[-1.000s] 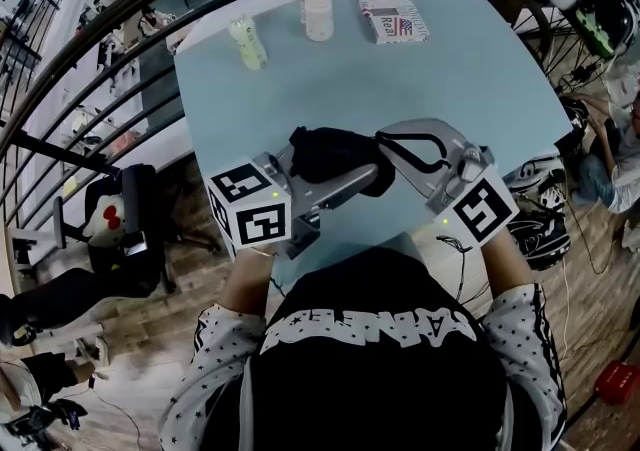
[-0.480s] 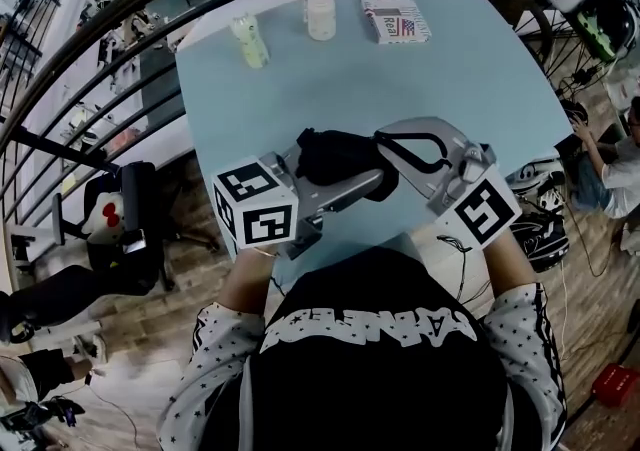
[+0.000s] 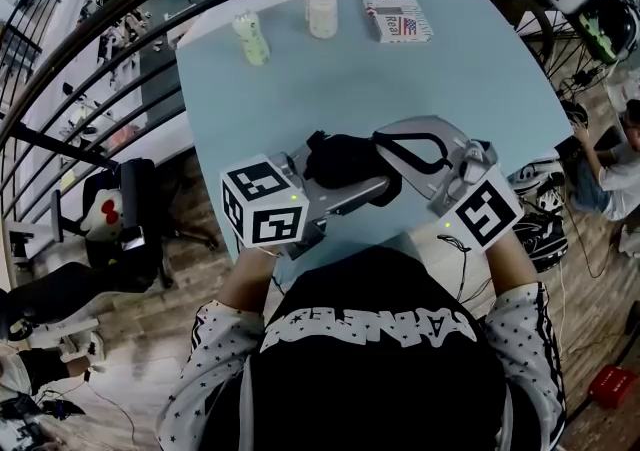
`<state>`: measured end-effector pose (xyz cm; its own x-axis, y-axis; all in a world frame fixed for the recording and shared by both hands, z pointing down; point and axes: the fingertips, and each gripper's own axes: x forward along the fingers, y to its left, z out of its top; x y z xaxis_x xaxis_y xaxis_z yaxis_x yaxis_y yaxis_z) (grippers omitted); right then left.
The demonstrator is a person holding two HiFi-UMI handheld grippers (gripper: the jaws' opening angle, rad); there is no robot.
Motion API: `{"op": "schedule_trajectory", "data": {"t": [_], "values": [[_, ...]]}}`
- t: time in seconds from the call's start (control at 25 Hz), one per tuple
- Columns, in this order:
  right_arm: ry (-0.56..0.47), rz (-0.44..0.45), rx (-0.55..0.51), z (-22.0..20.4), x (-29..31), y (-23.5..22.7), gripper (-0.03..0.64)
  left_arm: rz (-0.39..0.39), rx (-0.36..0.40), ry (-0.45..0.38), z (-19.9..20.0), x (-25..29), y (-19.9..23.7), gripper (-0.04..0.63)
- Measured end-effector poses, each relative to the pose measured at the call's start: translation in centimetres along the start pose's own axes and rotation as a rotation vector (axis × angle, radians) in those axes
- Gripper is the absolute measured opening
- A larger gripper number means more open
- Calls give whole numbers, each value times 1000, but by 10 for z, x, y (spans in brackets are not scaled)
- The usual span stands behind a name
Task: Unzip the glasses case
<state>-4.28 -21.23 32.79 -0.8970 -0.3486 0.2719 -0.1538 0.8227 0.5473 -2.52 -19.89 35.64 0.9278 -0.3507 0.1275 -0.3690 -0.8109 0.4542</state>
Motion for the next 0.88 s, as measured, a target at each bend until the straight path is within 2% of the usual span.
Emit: {"op": "schedule_trajectory", "data": {"t": [0.88], "values": [[10, 59, -67, 5, 4, 6, 14, -26, 16, 103, -21, 11, -4, 0]]}}
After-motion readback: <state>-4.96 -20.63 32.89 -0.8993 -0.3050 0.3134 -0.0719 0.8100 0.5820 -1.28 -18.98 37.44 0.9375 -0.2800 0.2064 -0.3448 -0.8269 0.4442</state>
